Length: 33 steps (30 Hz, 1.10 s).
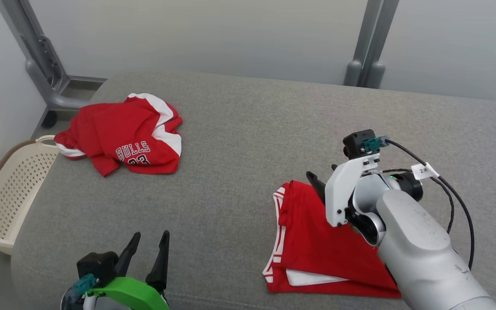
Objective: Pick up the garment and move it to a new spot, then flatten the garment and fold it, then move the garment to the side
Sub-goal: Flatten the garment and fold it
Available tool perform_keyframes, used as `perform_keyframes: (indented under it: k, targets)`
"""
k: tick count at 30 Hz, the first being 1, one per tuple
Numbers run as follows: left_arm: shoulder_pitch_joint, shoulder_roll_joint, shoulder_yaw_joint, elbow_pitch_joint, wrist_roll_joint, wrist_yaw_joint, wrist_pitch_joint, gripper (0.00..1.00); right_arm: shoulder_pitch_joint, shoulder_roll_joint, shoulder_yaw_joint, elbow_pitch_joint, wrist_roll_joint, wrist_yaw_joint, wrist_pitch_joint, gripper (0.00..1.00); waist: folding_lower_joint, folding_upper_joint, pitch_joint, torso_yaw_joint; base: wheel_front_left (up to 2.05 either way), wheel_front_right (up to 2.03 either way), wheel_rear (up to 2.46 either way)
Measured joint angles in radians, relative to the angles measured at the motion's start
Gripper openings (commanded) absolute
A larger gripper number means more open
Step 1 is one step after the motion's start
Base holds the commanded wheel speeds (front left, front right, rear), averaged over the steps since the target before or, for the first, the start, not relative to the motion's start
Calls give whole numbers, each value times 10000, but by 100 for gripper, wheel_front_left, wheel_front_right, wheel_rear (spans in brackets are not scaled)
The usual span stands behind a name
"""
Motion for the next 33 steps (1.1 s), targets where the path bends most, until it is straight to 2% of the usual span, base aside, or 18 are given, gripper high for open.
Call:
perform_keyframes:
  k: [4,6,7,8,9,20,33]
  targets:
    - [42,21,35,-88,-4,48,0,100,263,-4,-823,73,-1106,0,-196,100,0,0,-82,-234,0,0,0]
    - [46,13,29,-128,-4,58,-2,100,588,-38,-1106,33,-1574,0,-249,65,0,0,-98,-326,0,0,0]
    - [47,10,23,-144,-4,81,-2,100,774,-44,-1243,-15,-1774,0,-290,43,0,0,-100,-358,0,0,0]
    - [47,6,19,-151,-4,81,-2,100,959,-54,-1285,-75,-1965,0,-314,5,0,0,-95,-375,0,0,0]
    - [46,-21,-8,-169,-4,79,-2,100,1344,-58,-1302,-244,-2320,0,-435,0,0,0,-62,-366,0,0,0]
    - [-104,-136,2,-86,-4,-10,-19,100,2187,-15,157,-765,-2452,0,-1147,0,0,0,286,-49,0,0,0]
    - [-125,-276,42,167,-2,-109,-35,100,2661,-10,2057,-514,-1522,-4,-796,0,0,0,274,401,0,0,0]
